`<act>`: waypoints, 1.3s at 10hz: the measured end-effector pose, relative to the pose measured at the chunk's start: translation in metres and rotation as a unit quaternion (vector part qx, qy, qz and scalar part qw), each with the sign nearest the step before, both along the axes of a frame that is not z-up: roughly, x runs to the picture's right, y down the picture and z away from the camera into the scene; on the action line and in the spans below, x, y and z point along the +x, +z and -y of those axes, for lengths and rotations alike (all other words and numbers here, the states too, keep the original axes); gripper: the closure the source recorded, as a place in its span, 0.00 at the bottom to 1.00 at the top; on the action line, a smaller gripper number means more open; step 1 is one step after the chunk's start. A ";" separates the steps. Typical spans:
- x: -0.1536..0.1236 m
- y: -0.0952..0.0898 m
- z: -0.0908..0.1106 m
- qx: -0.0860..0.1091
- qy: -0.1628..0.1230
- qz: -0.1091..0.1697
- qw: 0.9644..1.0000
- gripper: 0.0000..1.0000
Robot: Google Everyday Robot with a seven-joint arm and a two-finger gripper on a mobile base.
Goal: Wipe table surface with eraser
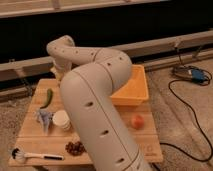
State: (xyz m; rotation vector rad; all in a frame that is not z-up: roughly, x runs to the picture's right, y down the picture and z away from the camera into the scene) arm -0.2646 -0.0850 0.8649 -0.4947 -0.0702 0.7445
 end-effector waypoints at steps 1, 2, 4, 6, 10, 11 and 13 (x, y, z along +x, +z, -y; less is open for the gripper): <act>0.003 -0.022 -0.009 -0.003 0.000 -0.004 1.000 1.00; 0.012 -0.048 -0.020 -0.007 0.002 -0.014 1.000 1.00; 0.029 -0.082 -0.040 -0.020 0.012 -0.041 0.999 1.00; 0.051 -0.114 -0.068 -0.042 0.039 -0.081 0.995 1.00; 0.076 -0.167 -0.127 -0.091 0.129 -0.150 0.976 1.00; 0.081 -0.178 -0.138 -0.101 0.154 -0.160 0.970 1.00; 0.095 -0.191 -0.150 -0.109 0.194 -0.175 0.959 1.00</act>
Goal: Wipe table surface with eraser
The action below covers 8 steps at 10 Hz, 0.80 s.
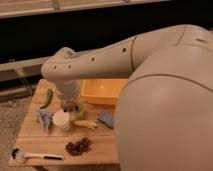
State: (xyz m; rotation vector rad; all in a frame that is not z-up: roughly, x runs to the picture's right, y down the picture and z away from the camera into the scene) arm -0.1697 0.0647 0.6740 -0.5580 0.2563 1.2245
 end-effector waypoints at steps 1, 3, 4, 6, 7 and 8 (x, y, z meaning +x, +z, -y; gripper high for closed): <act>-0.002 -0.002 -0.002 -0.001 0.002 0.000 1.000 1.00; -0.002 -0.002 -0.002 -0.001 0.002 0.000 1.000 1.00; -0.001 -0.002 -0.002 -0.001 0.002 0.000 1.000 1.00; -0.002 -0.001 -0.002 -0.001 0.001 0.000 1.000 1.00; -0.003 0.000 -0.004 0.001 -0.002 0.005 1.000 1.00; -0.006 0.002 -0.009 0.004 -0.009 0.011 1.000 1.00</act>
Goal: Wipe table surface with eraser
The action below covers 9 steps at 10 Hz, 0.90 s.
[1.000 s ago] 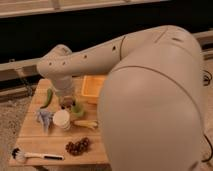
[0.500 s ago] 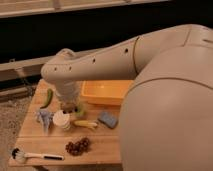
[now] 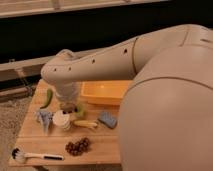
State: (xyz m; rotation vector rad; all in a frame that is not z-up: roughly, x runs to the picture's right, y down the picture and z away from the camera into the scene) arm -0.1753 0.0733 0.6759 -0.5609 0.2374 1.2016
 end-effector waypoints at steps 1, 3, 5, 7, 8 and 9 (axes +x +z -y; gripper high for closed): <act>-0.007 0.002 -0.015 0.005 -0.009 0.009 1.000 1.00; -0.017 0.002 -0.043 0.009 -0.019 0.019 1.000 1.00; 0.001 0.001 -0.064 0.008 -0.012 0.007 1.000 1.00; 0.030 -0.011 -0.081 0.008 0.002 -0.014 1.000 1.00; 0.046 -0.017 -0.090 0.007 0.013 -0.029 0.999 1.00; 0.061 -0.025 -0.099 0.005 0.023 -0.042 0.999 1.00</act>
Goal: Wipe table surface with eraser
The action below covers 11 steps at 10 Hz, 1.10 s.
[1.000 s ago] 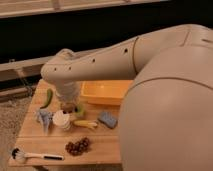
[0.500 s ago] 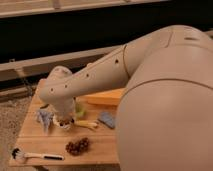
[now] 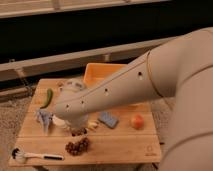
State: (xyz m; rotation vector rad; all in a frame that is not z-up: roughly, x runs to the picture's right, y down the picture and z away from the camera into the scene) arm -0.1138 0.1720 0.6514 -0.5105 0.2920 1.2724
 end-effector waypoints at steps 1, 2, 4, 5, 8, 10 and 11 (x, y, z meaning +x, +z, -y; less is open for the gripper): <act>0.015 -0.007 -0.010 -0.004 0.012 -0.014 1.000 1.00; 0.029 -0.013 -0.023 -0.011 0.024 -0.028 0.999 1.00; 0.047 -0.017 -0.056 -0.033 0.043 -0.056 0.997 1.00; 0.058 -0.013 -0.072 -0.046 0.053 -0.073 0.995 1.00; 0.078 0.004 -0.096 -0.078 0.069 -0.107 0.989 1.00; 0.086 0.018 -0.111 -0.105 0.073 -0.123 0.984 1.00; 0.091 0.025 -0.119 -0.119 0.073 -0.133 0.981 1.00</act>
